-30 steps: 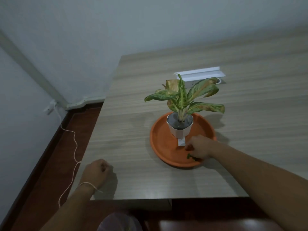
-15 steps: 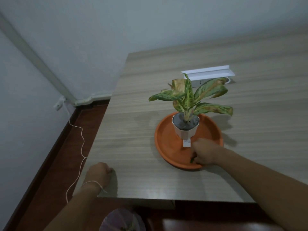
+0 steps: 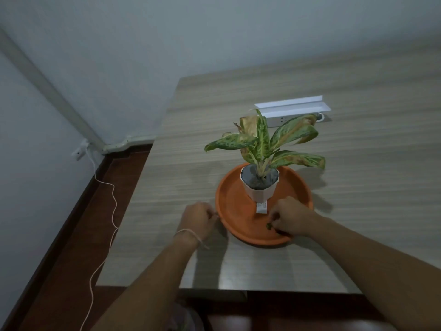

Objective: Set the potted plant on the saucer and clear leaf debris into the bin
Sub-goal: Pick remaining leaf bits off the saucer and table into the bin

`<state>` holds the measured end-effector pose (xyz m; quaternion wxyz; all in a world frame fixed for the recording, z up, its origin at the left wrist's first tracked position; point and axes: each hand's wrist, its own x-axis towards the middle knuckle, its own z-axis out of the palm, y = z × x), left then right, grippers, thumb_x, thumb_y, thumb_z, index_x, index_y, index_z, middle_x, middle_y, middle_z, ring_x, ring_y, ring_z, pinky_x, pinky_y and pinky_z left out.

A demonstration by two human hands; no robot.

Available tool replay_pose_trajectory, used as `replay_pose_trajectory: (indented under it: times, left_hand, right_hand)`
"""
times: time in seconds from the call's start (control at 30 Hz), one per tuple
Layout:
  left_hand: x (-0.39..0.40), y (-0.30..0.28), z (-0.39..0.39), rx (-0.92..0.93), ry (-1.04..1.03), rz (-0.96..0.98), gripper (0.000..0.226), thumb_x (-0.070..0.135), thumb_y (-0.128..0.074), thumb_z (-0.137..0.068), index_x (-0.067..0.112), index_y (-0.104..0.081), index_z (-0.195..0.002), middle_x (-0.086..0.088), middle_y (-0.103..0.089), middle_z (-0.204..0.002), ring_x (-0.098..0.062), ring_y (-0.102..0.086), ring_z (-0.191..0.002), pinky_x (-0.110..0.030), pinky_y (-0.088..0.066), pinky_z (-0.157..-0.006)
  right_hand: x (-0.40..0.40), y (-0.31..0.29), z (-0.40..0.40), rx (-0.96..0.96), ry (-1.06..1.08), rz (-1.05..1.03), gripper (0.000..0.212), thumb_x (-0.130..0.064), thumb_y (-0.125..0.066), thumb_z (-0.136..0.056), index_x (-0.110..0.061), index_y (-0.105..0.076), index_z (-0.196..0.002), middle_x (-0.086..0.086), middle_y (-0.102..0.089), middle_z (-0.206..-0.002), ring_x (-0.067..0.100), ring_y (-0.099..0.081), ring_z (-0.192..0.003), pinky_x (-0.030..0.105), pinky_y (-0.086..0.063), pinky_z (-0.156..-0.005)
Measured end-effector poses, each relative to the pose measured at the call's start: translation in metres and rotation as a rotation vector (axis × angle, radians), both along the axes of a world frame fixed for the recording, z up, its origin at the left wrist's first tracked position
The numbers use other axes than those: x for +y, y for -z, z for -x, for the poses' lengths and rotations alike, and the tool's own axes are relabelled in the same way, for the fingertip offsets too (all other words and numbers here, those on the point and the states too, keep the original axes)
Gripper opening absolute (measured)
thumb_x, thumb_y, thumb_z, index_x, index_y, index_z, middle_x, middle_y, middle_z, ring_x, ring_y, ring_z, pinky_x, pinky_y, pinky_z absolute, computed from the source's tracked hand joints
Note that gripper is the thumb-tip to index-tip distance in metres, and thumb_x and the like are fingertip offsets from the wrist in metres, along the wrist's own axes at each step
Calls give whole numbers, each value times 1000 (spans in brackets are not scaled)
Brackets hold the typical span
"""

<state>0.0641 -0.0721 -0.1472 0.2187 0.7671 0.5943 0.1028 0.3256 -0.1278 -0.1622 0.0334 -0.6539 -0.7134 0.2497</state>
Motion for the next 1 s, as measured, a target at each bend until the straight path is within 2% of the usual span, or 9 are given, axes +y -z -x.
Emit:
replay_pose_trajectory:
  times: [0.2, 0.37, 0.47, 0.57, 0.67, 0.77, 0.87, 0.9, 1.0]
  left_hand:
    - [-7, -2, -74, 32, 211, 87, 15, 16, -62, -83, 10, -76, -84, -8, -76, -88, -25, -69, -87, -37, -56, -82]
    - [-12, 11, -97, 70, 265, 159, 15, 13, -59, -83, 13, -75, -83, -7, -75, -94, -24, -66, -94, -36, -54, -84]
    - [-13, 21, -101, 113, 271, 182, 19, 13, -56, -85, 14, -76, -86, -6, -74, -97, -25, -65, -97, -37, -55, -87]
    - [-14, 24, -102, 127, 277, 187, 22, 13, -55, -86, 16, -77, -90, -6, -75, -99, -25, -64, -99, -38, -55, -89]
    - [-13, 24, -103, 141, 304, 197, 25, 14, -54, -85, 18, -77, -94, -5, -76, -100, -24, -66, -98, -39, -55, -90]
    - [-13, 24, -105, 152, 322, 188, 25, 13, -54, -84, 17, -75, -96, -6, -75, -99, -25, -68, -96, -41, -57, -88]
    - [-15, 25, -109, 165, 315, 188, 20, 10, -58, -83, 11, -73, -96, -11, -74, -98, -28, -67, -92, -41, -57, -85]
    - [-16, 24, -111, 176, 316, 182, 19, 11, -58, -83, 9, -72, -96, -12, -73, -98, -29, -67, -93, -41, -57, -85]
    - [-20, 27, -115, 210, 329, 149, 19, 18, -60, -85, 7, -71, -96, -14, -72, -99, -31, -67, -94, -41, -55, -85]
  right_hand:
    - [-2, -5, -4, 40, 81, -28, 12, -16, -68, -78, -19, -79, -83, -6, -74, -80, 8, -62, -77, 24, -49, -72]
    - [-5, -8, -8, -22, 46, 41, 11, -16, -64, -79, -15, -75, -78, -1, -74, -82, 17, -65, -83, 35, -55, -76]
    - [-5, -6, -11, -41, 36, 60, 13, -15, -62, -80, -15, -74, -75, 0, -73, -84, 19, -65, -84, 34, -54, -74]
    - [-2, -8, -12, -46, 30, 97, 18, -15, -60, -81, -13, -68, -65, 3, -69, -73, 22, -64, -78, 38, -55, -70]
    - [0, -13, -6, -72, 12, 131, 28, -20, -63, -79, -13, -54, -53, 0, -54, -58, 25, -61, -73, 36, -49, -62]
    - [-1, -22, 5, -112, -15, 154, 19, -23, -71, -75, -20, -55, -65, -5, -47, -65, 23, -59, -77, 31, -46, -63]
    - [-4, -29, 14, -149, -65, 126, 36, -19, -73, -76, -21, -42, -59, -5, -41, -63, 23, -52, -74, 26, -37, -54]
    - [-4, -29, 17, -178, -73, 125, 37, -17, -71, -77, -19, -40, -59, -3, -45, -65, 24, -54, -75, 26, -36, -54]
    - [-6, -33, 23, -223, -108, 64, 5, -13, -64, -83, -10, -60, -84, 12, -67, -97, 32, -65, -94, 30, -41, -68]
